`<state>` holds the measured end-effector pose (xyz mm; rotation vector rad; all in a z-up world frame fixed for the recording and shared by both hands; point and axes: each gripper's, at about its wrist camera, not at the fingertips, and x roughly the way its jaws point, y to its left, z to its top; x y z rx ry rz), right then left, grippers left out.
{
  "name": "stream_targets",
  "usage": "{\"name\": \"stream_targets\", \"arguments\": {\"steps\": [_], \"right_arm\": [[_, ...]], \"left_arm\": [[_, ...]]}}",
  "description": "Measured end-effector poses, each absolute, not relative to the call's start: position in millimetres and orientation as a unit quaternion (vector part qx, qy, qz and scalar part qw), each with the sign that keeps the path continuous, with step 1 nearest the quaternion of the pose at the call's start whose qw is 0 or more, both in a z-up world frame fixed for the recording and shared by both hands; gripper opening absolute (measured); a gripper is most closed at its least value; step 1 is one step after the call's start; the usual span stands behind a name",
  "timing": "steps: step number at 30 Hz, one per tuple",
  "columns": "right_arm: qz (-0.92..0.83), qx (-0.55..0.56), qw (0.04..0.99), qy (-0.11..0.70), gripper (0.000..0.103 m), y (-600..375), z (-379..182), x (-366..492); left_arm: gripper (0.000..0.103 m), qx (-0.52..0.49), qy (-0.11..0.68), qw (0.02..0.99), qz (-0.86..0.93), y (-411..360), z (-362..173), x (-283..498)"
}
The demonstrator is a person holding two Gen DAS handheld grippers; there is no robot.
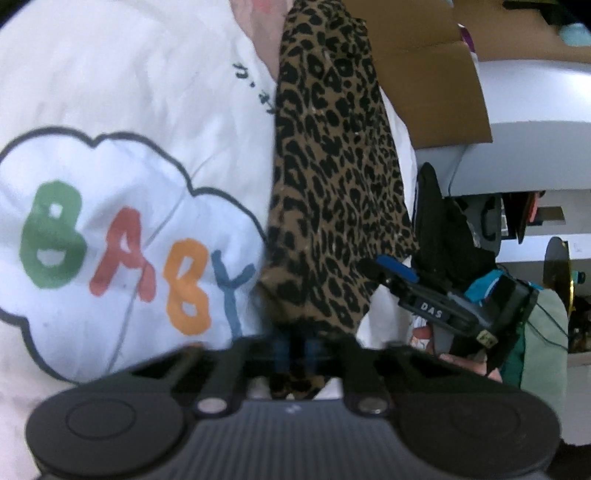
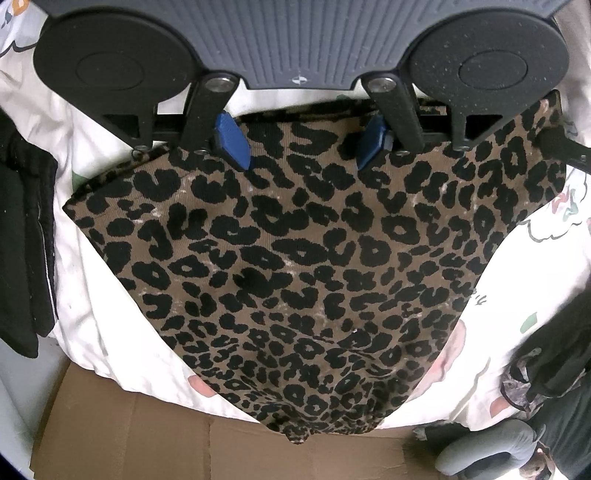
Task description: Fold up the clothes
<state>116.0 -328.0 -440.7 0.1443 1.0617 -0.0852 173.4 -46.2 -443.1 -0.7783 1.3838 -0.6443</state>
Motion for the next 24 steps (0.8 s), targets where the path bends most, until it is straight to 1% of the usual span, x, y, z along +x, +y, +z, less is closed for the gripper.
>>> {"name": "stream_targets", "arguments": {"steps": [7,8,9,14,24], "right_arm": [[-0.041,0.07,0.862,0.501,0.072,-328,-443,115],[-0.041,0.07,0.863,0.499,0.072,-328,-443,114],[-0.041,0.07,0.863,0.498,0.072,-328,-443,113],[-0.037,0.078,0.864,0.496,0.072,-331,-443,112],[-0.05,0.142,0.874,0.461,0.07,-361,-433,91]], "left_arm": [[0.005,-0.334,0.606,0.663,-0.285,-42,-437,177],[0.007,-0.332,0.609,0.662,-0.283,-43,-439,177],[0.012,-0.33,0.613,0.661,-0.28,-44,-442,176],[0.017,-0.35,0.614,0.652,-0.274,-45,-451,171],[0.019,-0.393,0.602,0.642,-0.268,-44,-464,163]]}}
